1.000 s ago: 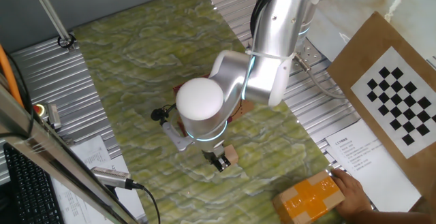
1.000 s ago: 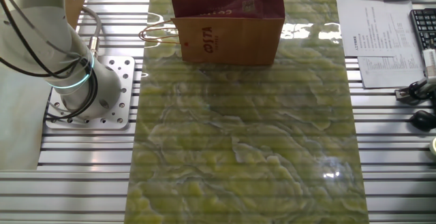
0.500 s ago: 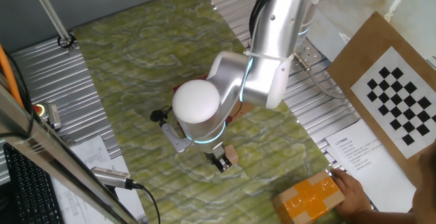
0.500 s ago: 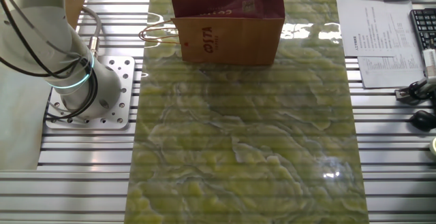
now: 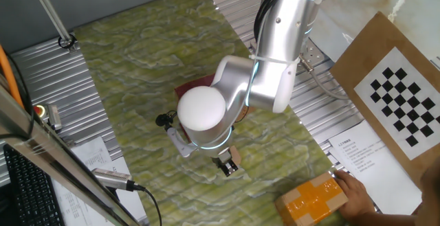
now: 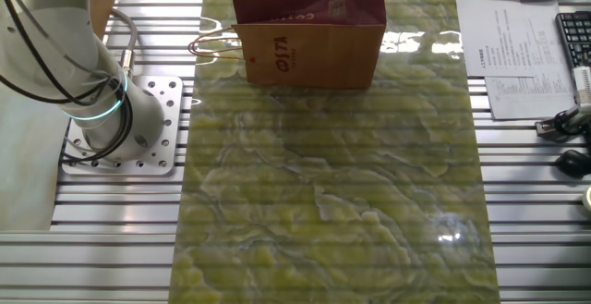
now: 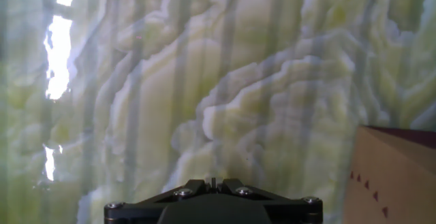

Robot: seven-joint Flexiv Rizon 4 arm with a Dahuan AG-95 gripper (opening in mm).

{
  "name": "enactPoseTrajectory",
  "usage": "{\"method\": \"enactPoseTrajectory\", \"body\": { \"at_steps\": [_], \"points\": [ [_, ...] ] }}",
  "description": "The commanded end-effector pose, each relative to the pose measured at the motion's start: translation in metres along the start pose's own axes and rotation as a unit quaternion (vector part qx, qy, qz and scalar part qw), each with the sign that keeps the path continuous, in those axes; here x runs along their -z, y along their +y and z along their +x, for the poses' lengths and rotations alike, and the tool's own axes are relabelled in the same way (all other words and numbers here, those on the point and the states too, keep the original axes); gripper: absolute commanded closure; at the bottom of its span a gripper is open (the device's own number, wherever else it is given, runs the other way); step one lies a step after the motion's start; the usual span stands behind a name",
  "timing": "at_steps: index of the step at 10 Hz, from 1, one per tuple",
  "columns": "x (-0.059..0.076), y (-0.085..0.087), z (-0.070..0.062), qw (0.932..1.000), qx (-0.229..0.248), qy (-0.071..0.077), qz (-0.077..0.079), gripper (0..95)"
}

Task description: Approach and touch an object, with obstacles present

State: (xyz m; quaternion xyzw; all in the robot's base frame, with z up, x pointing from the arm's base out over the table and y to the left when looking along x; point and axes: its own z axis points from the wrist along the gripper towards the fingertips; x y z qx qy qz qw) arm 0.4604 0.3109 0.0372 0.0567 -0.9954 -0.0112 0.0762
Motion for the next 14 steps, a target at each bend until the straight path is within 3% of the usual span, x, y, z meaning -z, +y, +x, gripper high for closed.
{"method": "enactPoseTrajectory", "body": {
  "at_steps": [1,5,8,11,14],
  "points": [
    [0.002,-0.001,0.002,1.0,-0.001,0.001,0.0,95.0],
    [0.011,-0.002,-0.007,0.9998,0.001,-0.019,0.001,95.0],
    [0.042,-0.003,-0.037,0.9997,0.002,-0.022,0.001,95.0],
    [0.064,-0.004,-0.05,0.9997,0.01,-0.024,0.003,95.0],
    [0.073,-0.007,-0.056,0.9995,0.014,-0.028,0.004,95.0]
  ]
}}
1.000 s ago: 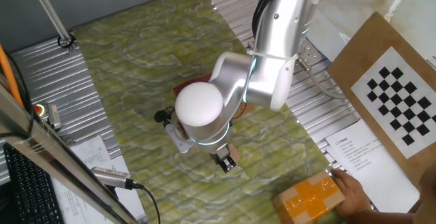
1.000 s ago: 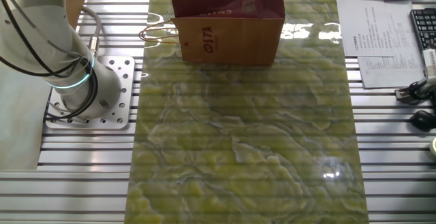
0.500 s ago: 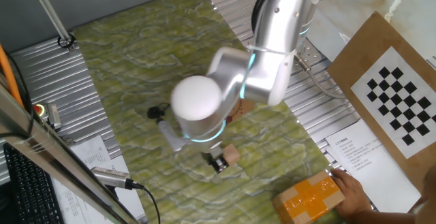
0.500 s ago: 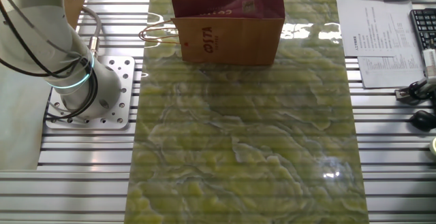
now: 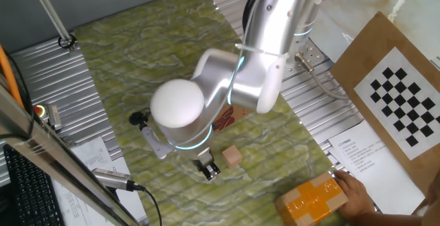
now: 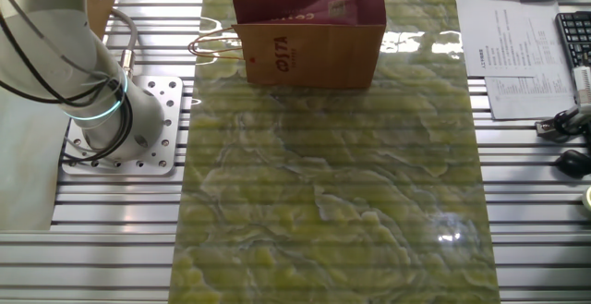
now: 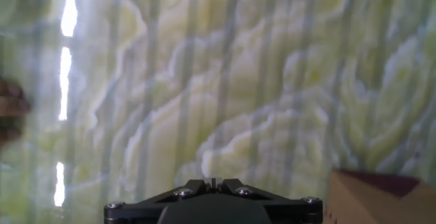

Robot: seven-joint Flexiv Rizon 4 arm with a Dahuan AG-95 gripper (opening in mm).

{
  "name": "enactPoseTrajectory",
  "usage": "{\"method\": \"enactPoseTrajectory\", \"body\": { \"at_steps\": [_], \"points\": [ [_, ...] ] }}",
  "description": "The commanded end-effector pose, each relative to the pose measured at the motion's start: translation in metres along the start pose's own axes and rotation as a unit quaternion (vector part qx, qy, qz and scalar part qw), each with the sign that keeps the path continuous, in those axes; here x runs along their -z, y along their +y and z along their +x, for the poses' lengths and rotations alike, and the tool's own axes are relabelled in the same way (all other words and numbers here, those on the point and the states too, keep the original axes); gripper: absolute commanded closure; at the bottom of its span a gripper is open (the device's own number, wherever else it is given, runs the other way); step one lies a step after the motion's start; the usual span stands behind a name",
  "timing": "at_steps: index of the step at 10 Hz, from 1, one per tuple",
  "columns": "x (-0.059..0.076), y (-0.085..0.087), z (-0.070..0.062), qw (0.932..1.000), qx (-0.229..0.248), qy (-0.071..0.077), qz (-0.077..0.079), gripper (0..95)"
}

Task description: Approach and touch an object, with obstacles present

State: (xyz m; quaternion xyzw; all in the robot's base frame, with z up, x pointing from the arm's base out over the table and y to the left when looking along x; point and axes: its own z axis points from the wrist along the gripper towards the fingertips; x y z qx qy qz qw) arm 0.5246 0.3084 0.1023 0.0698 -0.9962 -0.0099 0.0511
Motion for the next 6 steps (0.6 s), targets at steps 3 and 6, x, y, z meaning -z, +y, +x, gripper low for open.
{"method": "enactPoseTrajectory", "body": {
  "at_steps": [3,6],
  "points": [
    [0.0054,-0.0084,-0.0036,0.9999,0.003,-0.016,0.001,95.0],
    [0.0076,-0.0129,-0.004,0.9997,0.014,-0.02,0.002,95.0]
  ]
}}
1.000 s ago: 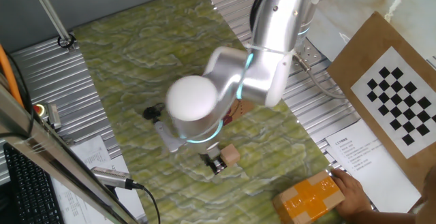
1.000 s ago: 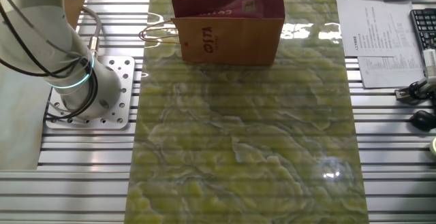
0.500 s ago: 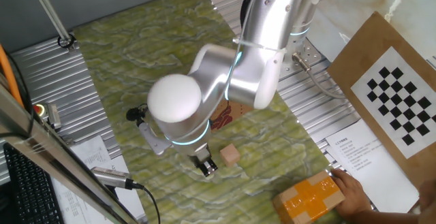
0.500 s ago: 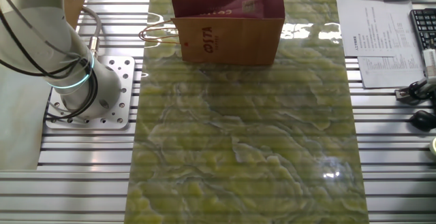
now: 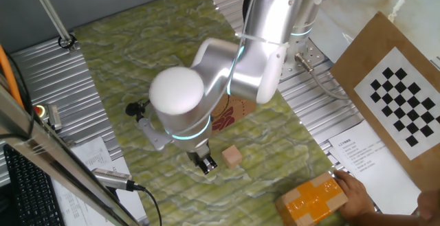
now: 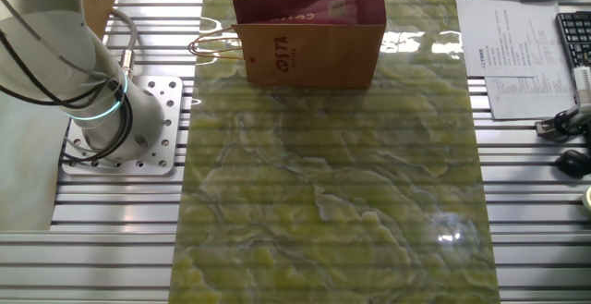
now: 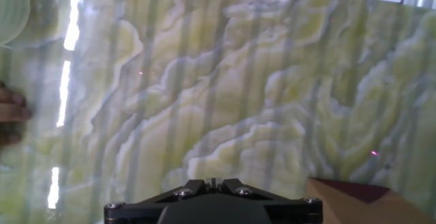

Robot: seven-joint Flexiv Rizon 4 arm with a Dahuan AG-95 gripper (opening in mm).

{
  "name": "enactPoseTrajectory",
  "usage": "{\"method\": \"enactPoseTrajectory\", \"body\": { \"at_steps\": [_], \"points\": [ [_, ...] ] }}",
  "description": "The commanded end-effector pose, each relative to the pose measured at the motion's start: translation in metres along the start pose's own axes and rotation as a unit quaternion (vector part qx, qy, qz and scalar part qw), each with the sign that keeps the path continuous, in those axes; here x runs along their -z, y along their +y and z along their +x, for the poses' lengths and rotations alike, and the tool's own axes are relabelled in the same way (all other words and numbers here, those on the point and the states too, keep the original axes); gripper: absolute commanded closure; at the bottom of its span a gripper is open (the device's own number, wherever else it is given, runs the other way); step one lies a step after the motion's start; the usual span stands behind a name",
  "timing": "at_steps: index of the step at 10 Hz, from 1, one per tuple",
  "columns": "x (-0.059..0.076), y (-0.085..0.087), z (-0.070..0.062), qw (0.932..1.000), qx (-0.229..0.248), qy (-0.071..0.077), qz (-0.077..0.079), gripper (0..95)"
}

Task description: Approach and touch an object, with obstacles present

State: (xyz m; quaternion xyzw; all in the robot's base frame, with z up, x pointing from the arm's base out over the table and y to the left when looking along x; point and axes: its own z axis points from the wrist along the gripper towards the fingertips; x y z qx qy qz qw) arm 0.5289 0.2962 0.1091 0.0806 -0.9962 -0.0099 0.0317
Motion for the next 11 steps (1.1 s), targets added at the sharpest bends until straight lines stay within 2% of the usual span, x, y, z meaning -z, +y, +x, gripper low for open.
{"method": "enactPoseTrajectory", "body": {
  "at_steps": [1,6,8,11],
  "points": [
    [0.001,-0.002,-0.002,1.0,0.005,-0.004,0.0,95.0],
    [0.003,-0.01,-0.003,0.9999,0.009,-0.009,0.005,95.0],
    [0.008,-0.018,-0.006,0.9997,0.009,-0.021,0.006,95.0],
    [0.017,-0.024,-0.011,0.9997,0.008,-0.024,0.005,95.0]
  ]
}}
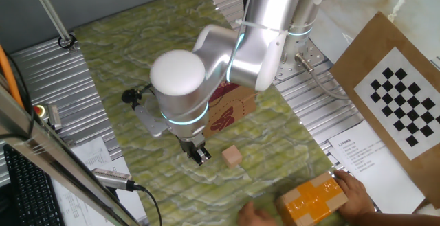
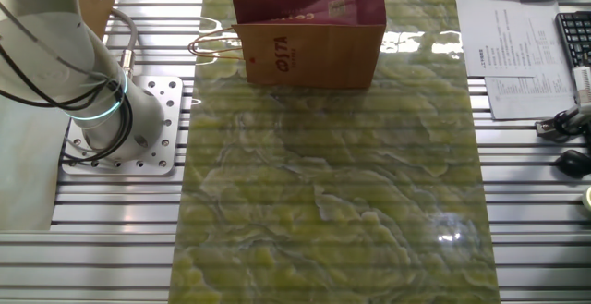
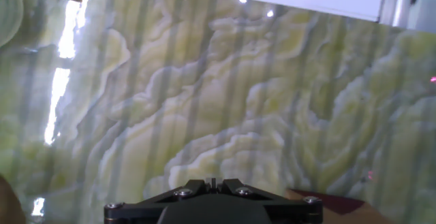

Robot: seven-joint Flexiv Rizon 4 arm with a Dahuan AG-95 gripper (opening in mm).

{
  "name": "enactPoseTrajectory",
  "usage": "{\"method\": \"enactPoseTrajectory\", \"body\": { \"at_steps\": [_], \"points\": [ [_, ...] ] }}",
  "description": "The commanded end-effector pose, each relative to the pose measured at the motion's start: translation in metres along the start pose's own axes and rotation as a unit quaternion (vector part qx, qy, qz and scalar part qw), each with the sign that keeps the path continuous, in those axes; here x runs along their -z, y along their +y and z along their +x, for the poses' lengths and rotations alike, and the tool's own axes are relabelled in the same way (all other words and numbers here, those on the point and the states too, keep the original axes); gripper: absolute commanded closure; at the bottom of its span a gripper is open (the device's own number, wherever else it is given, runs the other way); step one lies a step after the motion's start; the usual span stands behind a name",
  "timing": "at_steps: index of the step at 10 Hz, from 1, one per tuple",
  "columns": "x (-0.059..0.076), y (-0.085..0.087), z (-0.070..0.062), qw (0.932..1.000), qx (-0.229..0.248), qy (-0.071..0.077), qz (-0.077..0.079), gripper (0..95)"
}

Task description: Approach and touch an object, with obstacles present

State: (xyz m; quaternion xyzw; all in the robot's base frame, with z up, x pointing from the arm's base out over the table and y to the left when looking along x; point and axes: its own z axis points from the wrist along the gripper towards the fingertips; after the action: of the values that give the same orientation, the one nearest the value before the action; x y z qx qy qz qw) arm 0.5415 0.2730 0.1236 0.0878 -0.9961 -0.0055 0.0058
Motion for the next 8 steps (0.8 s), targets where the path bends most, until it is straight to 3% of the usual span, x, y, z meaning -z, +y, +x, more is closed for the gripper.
{"method": "enactPoseTrajectory", "body": {
  "at_steps": [1,8],
  "points": [
    [0.005,-0.0016,-0.0061,1.0,-0.001,0.003,0.0,95.0],
    [0.0084,-0.0113,-0.0054,1.0,-0.004,0.003,0.002,95.0]
  ]
}}
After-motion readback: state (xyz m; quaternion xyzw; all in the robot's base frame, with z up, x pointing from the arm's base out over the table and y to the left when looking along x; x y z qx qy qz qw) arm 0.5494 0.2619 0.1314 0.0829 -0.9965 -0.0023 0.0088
